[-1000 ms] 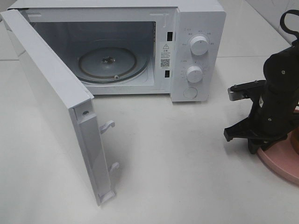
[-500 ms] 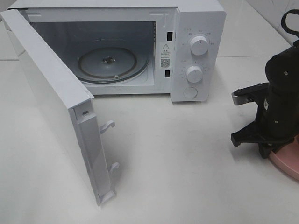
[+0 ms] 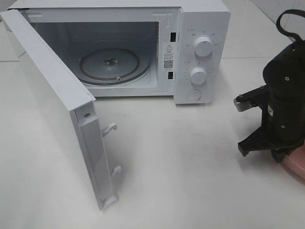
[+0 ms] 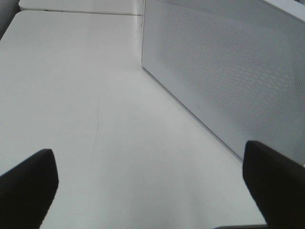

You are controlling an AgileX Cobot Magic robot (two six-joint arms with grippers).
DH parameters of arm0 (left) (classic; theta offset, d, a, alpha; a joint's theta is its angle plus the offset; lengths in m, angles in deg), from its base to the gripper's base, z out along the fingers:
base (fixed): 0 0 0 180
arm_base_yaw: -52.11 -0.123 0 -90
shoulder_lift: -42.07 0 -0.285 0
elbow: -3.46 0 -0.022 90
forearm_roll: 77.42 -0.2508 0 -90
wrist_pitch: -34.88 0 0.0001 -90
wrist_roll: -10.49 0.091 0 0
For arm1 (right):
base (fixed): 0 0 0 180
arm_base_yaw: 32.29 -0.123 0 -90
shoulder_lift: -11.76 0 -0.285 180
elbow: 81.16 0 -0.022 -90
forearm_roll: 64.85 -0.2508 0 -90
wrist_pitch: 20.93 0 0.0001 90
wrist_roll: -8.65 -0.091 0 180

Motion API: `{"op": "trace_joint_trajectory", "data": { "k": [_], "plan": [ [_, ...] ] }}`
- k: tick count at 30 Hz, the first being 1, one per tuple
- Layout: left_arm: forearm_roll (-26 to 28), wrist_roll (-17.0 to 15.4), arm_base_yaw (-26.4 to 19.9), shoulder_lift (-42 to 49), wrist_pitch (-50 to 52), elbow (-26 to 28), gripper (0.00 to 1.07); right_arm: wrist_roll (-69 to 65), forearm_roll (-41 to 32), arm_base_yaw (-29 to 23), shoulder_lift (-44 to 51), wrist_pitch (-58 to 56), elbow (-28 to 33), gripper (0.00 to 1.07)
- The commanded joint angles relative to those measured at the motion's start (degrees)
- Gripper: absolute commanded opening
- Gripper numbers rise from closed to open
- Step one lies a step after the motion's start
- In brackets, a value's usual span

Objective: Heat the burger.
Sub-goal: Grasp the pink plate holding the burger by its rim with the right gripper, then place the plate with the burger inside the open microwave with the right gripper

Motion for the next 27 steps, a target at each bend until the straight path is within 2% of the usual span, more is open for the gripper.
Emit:
{"op": "trace_joint_trajectory", "data": {
  "k": [1,21,27],
  "plan": [
    [0.29,-0.23,0.00,0.23,0.06,-0.11,0.98,-0.63,0.57,-0.74,1.72,-1.09,0.46,0.00],
    [0.29,-0.23,0.00,0.23,0.06,-0.11,0.98,-3.90,7.39,-8.82,8.71,-9.80,0.69,0.00],
    [0.29,-0.23,0.00,0.23,0.06,-0.11,0.98,-6.53,9.40,-11.17,11.97,-9.80,4.53,0.00]
  ]
}}
